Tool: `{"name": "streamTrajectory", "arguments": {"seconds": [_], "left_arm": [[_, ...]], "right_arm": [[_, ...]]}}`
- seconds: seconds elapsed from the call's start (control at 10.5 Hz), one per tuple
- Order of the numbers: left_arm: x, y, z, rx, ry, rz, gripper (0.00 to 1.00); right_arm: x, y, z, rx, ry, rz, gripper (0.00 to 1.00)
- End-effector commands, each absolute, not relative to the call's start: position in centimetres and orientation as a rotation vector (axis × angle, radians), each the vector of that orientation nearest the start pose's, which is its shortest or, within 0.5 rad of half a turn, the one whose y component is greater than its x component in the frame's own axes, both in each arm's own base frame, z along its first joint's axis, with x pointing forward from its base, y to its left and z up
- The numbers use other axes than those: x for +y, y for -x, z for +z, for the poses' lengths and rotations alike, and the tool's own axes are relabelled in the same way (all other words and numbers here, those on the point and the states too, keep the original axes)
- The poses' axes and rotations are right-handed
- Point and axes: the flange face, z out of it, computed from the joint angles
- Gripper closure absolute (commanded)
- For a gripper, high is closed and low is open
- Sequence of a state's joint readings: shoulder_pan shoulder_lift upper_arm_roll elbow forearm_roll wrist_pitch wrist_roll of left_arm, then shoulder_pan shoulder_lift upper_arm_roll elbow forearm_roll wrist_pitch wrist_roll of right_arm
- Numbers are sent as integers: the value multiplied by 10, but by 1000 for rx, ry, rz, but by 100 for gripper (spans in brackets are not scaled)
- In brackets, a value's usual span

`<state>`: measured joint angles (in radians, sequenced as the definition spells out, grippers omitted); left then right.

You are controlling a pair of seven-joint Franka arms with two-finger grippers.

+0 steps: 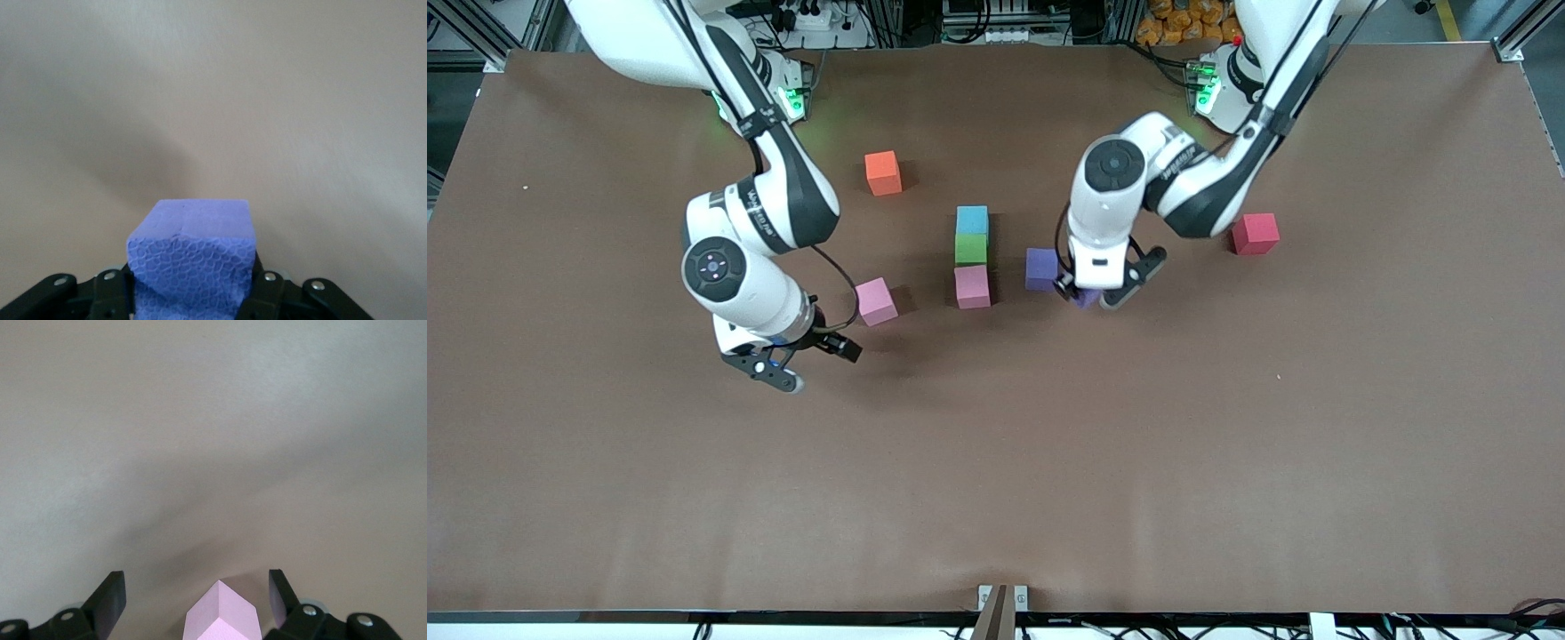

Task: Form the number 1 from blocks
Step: 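Move the purple block to the cyan block while the right gripper grasps pink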

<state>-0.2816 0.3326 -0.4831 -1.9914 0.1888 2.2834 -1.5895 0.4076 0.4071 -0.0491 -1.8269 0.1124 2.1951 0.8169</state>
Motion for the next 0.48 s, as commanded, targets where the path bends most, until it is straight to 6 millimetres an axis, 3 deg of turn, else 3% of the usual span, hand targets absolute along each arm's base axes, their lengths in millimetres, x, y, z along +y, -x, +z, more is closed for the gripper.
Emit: {"name": "streamTrajectory", "arguments": {"seconds": [0.0,0.19,0.38], "left_arm": [[-456,-386,344,-970,3023,60,100],[-507,-335,345,-885,3066,114,100],[-553,-260,321,-630,3096,171,100]], "right_arm": [[237,-580,300,1065,2920,158,5],[249,-561,281,1270,2876,204,5],[248,-547,267,1282,2897,244,5]]}}
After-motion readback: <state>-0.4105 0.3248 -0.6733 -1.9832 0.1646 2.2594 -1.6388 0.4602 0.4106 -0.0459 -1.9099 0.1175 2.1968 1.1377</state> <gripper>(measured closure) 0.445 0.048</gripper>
